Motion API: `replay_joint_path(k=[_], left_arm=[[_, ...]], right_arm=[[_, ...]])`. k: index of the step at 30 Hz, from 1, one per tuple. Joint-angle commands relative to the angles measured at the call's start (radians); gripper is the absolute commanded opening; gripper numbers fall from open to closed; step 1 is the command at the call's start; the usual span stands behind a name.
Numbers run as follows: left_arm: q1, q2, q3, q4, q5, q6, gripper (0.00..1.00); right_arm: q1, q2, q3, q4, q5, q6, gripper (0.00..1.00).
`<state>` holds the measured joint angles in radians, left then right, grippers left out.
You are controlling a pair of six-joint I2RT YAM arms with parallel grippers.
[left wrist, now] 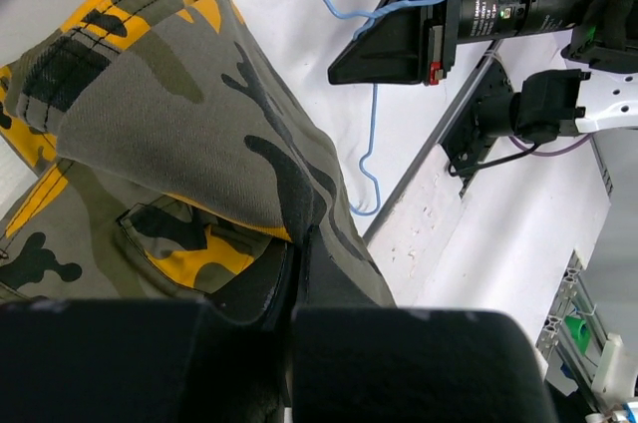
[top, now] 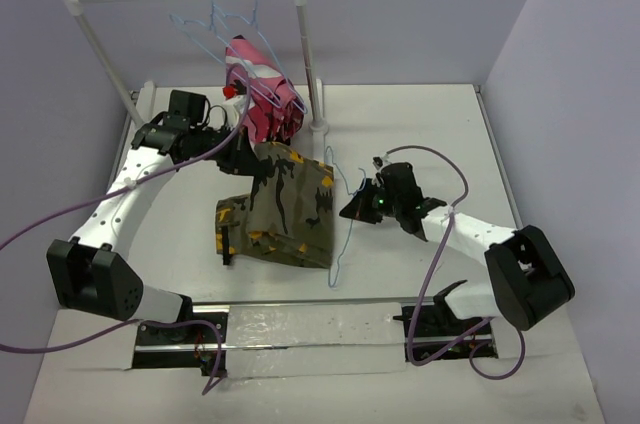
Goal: Place the trousers on the hanger
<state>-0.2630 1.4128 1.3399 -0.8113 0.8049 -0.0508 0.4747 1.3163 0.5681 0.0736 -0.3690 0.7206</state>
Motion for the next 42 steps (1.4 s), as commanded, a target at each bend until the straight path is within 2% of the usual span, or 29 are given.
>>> replay_joint_path(k=[1,8,11,14,18,22,24,29,30,31,33,34,35,40,42], left_arm=[[0.010,-0.042,0.026,0.136,0.025,-0.019,0.00],[-0.002,-0.015,0.025,0.196,0.048,-0.067,0.00],[-0.004,-0.010,0.073,0.190,0.064,-0.078,0.00],[-0.002,-0.017,0.118,0.135,0.064,-0.043,0.00],[0.010,-0.056,0.106,0.023,0.025,0.037,0.00],[0.067,-0.090,0.016,-0.056,-0.079,0.167,0.00],[0.084,-0.092,-0.016,-0.074,-0.182,0.210,0.00],[0.125,-0.108,-0.152,0.007,-0.387,0.328,0.01],[0.125,-0.113,-0.179,0.019,-0.400,0.341,0.06],[0.126,-0.114,-0.188,0.030,-0.409,0.344,0.18],[0.125,-0.116,-0.230,0.050,-0.431,0.368,0.52],[0.125,-0.117,-0.255,0.059,-0.450,0.373,0.66],[0.125,-0.120,-0.274,0.067,-0.464,0.376,0.71],[0.125,-0.150,-0.273,0.081,-0.434,0.378,0.75],[0.117,-0.168,-0.208,0.044,-0.306,0.382,0.70]], right_arm=[[0.000,0.010,-0.058,-0.096,-0.064,-0.064,0.00],[0.012,0.044,-0.028,-0.016,-0.175,-0.024,0.00],[0.010,0.092,-0.028,0.024,-0.197,-0.021,0.00],[0.001,0.135,-0.039,0.015,-0.159,-0.015,0.00],[-0.018,0.114,-0.064,-0.051,-0.054,-0.029,0.00],[-0.047,0.048,-0.083,-0.105,0.015,-0.056,0.00],[-0.054,0.017,-0.077,-0.125,0.029,-0.067,0.00],[-0.053,-0.014,-0.019,-0.189,0.044,-0.096,0.00],[-0.052,-0.018,-0.009,-0.198,0.044,-0.097,0.00],[-0.051,-0.025,-0.005,-0.203,0.047,-0.097,0.00],[-0.051,-0.056,0.001,-0.212,0.054,-0.089,0.00],[-0.051,-0.071,0.007,-0.222,0.058,-0.085,0.00],[-0.050,-0.078,0.013,-0.233,0.061,-0.083,0.00],[-0.017,-0.142,0.077,-0.306,0.100,-0.065,0.00],[0.014,-0.161,0.110,-0.317,0.102,-0.035,0.00]])
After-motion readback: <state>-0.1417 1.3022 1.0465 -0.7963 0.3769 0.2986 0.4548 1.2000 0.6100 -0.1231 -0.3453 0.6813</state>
